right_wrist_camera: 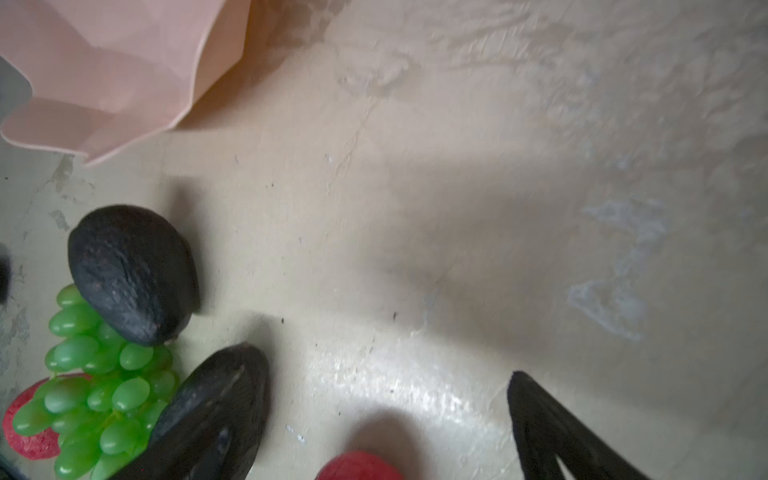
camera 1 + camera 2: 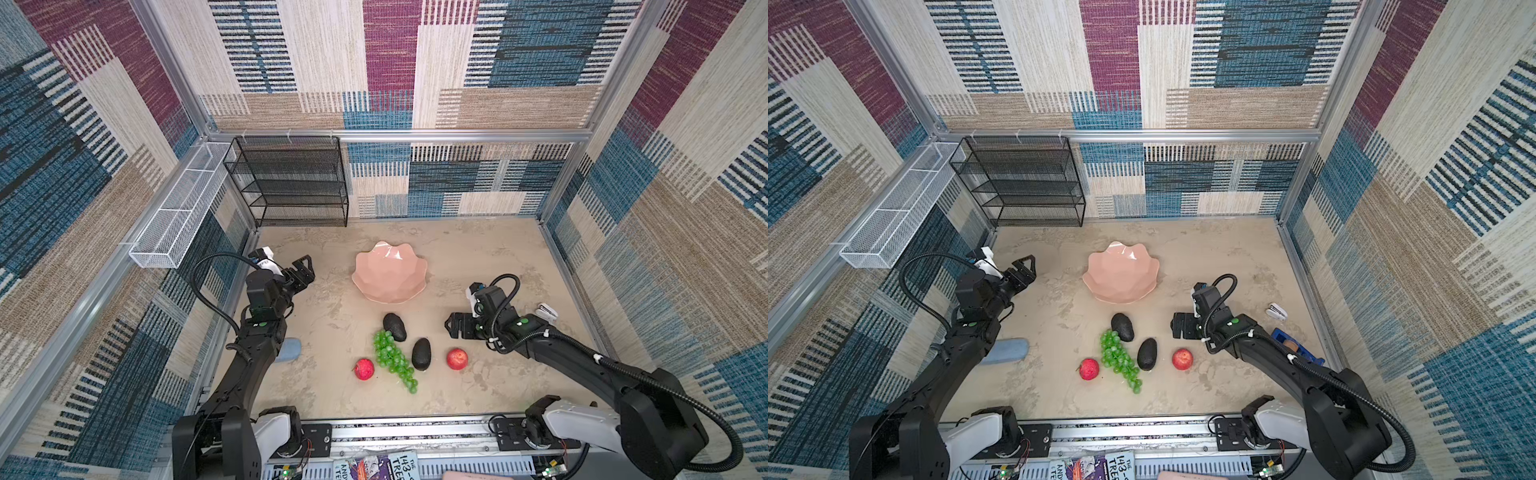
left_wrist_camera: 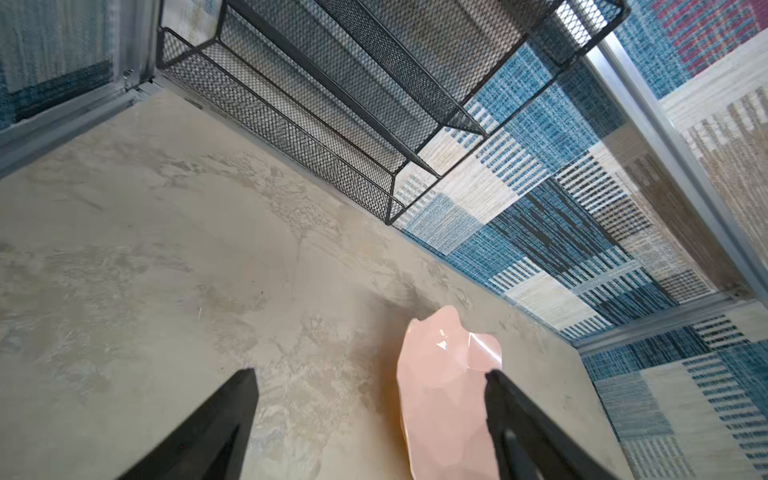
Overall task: Place and organize the fake fruits in the fruit bowl
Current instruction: 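Grasp the nearer red apple with the right gripper while the left arm advances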
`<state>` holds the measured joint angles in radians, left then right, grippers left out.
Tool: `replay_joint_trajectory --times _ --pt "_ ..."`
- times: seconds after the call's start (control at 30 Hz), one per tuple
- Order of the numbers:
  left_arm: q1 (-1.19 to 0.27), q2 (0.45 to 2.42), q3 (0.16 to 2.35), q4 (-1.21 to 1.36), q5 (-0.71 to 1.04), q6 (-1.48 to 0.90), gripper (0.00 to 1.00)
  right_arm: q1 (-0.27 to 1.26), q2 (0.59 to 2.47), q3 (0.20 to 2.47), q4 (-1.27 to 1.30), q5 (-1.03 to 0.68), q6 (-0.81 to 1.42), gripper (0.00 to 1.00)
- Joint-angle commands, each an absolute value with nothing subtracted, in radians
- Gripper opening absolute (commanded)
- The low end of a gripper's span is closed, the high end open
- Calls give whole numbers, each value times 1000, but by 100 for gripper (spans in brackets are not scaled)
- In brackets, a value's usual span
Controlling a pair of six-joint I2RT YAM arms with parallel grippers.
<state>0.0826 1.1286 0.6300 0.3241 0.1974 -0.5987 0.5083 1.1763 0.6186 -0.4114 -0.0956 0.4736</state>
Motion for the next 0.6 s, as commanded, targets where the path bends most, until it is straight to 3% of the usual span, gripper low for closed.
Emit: replay_joint_trajectory --times 0.0,0.37,0.47,0.57 --pt "83 1135 638 314 239 -616 89 544 1144 608 -497 -95 558 97" --pt "83 1123 624 307 232 -630 89 664 1114 538 -533 -78 694 94" --pt "83 1118 621 297 221 -634 89 684 1127 517 -503 -88 730 88" --pt "83 1113 620 289 218 -636 89 698 1140 504 -477 -92 748 75"
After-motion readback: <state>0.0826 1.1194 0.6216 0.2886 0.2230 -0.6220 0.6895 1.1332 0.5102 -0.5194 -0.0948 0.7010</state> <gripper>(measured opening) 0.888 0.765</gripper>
